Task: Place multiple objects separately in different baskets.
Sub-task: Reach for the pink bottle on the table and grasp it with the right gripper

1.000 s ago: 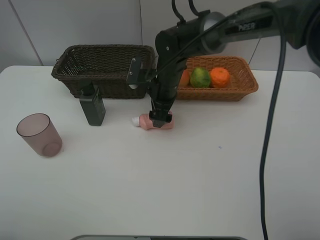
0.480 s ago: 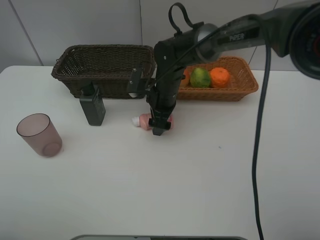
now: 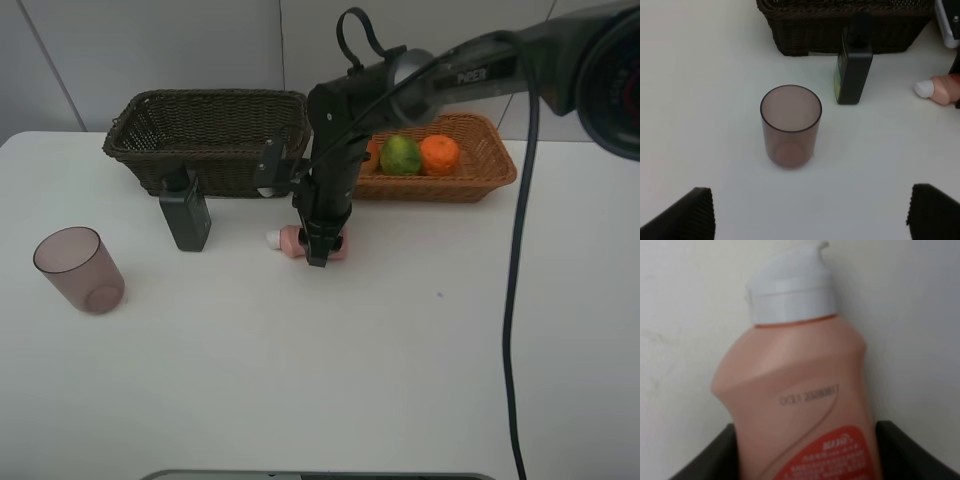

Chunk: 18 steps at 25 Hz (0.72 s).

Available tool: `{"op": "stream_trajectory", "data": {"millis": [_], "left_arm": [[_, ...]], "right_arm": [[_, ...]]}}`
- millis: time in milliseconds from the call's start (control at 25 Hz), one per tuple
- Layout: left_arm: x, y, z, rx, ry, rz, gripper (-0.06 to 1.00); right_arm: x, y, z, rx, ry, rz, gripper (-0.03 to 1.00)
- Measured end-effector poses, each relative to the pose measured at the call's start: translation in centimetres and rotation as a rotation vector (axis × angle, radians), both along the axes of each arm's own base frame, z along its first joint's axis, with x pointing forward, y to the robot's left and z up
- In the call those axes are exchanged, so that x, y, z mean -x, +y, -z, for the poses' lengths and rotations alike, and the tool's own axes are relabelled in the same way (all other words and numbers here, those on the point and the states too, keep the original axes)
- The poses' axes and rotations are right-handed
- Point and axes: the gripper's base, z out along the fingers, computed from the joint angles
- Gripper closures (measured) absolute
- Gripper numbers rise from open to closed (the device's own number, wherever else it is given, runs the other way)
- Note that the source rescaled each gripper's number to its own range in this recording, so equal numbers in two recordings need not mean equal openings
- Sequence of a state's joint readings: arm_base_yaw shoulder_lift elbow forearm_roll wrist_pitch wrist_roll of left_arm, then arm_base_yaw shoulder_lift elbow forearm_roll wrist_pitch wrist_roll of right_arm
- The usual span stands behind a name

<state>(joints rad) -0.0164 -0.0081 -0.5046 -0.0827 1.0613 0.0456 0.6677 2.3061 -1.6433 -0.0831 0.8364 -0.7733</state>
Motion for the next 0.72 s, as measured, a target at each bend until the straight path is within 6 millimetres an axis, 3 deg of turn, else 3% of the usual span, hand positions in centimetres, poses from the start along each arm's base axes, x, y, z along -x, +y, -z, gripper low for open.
{"op": "stream_trajectory", "data": {"millis": [520, 720], "left_arm": [[0.0, 0.0, 0.0, 0.000, 0.000, 0.000, -0.05], [0.0, 0.0, 0.0, 0.000, 0.000, 0.000, -0.05]], "right_arm": [[0.0, 0.0, -0.1, 0.000, 0.000, 0.000, 0.95], [0.5, -0.2, -2.6, -0.021, 0.008, 0.017, 0.95]]}}
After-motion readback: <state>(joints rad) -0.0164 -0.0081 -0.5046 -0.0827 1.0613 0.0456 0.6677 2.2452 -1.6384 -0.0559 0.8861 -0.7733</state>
